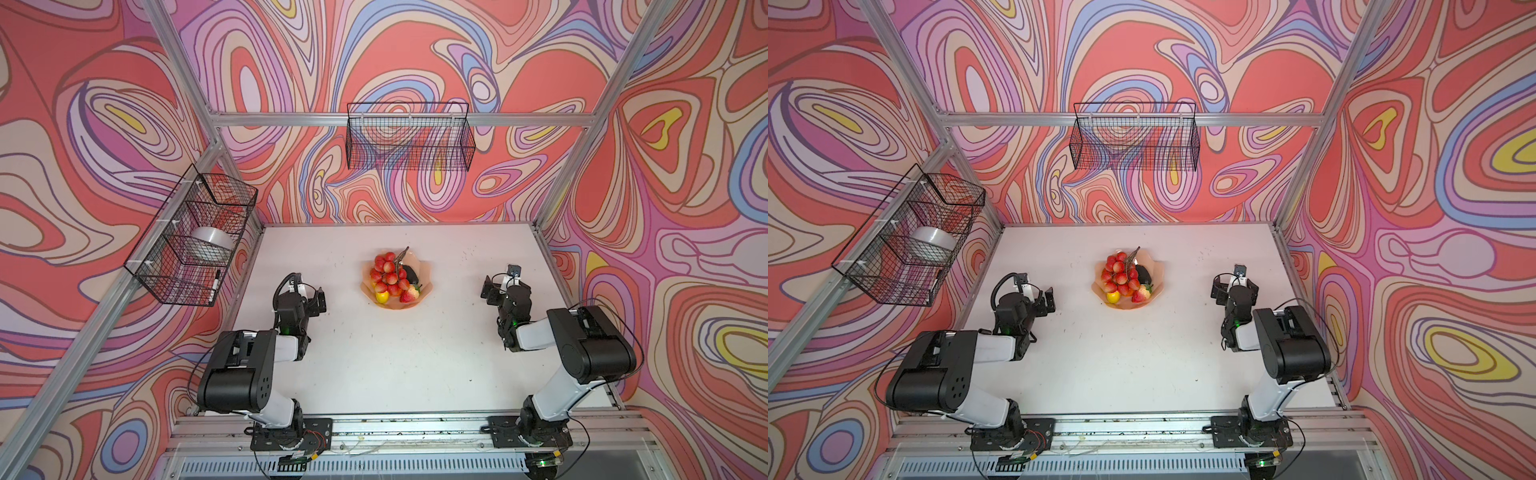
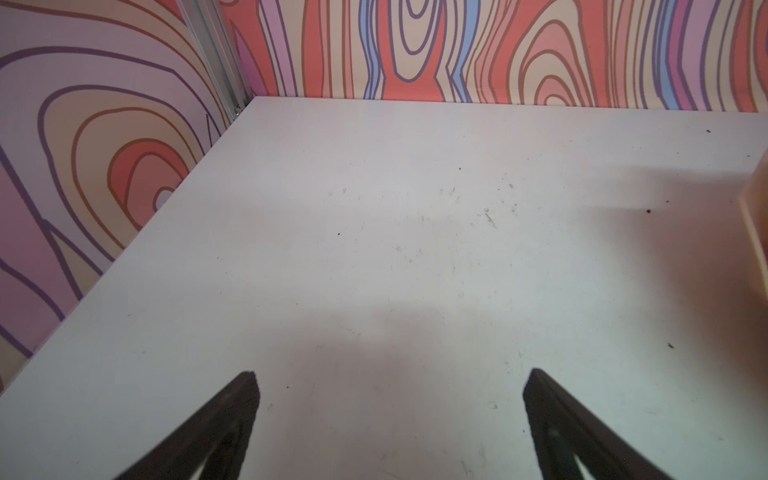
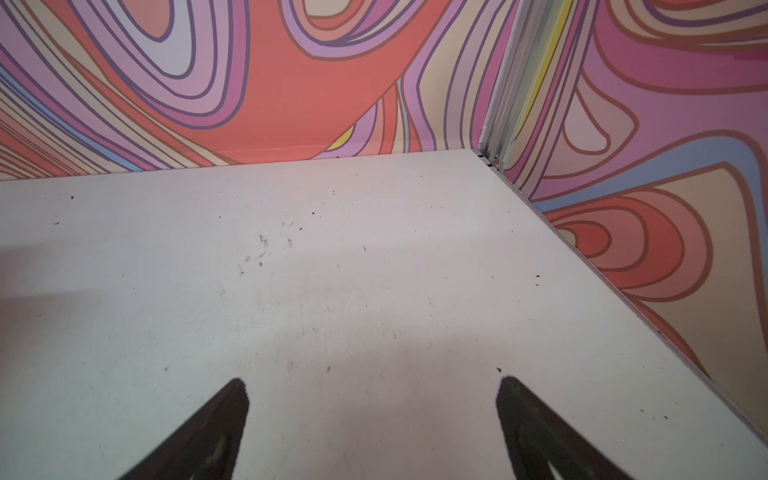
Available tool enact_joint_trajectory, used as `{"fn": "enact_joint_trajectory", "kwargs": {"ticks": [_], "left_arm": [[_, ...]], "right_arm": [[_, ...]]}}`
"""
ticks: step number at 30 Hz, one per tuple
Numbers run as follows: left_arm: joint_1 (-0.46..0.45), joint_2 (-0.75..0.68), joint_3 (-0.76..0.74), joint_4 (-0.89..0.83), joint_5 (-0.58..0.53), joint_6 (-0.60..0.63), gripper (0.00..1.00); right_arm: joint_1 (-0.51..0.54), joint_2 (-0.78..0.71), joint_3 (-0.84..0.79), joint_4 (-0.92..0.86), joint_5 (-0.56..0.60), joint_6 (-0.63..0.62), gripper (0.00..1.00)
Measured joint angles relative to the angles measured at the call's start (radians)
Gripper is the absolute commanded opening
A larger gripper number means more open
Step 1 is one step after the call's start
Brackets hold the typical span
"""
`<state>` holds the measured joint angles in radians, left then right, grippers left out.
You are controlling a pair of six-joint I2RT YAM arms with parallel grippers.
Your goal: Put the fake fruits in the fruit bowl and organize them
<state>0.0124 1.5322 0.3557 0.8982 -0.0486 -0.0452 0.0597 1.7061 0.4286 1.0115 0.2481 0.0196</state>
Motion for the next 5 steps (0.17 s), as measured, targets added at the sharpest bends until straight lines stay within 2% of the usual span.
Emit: {"fn": "enact_joint_trajectory", "kwargs": {"ticks": [5], "left_arm": [[0.000,0.000,0.002,-0.008,0.017,0.004,1.00]], "right_arm": [[0.000,0.000,0.000,0.006,-0.023,-0.005,0.98]]}}
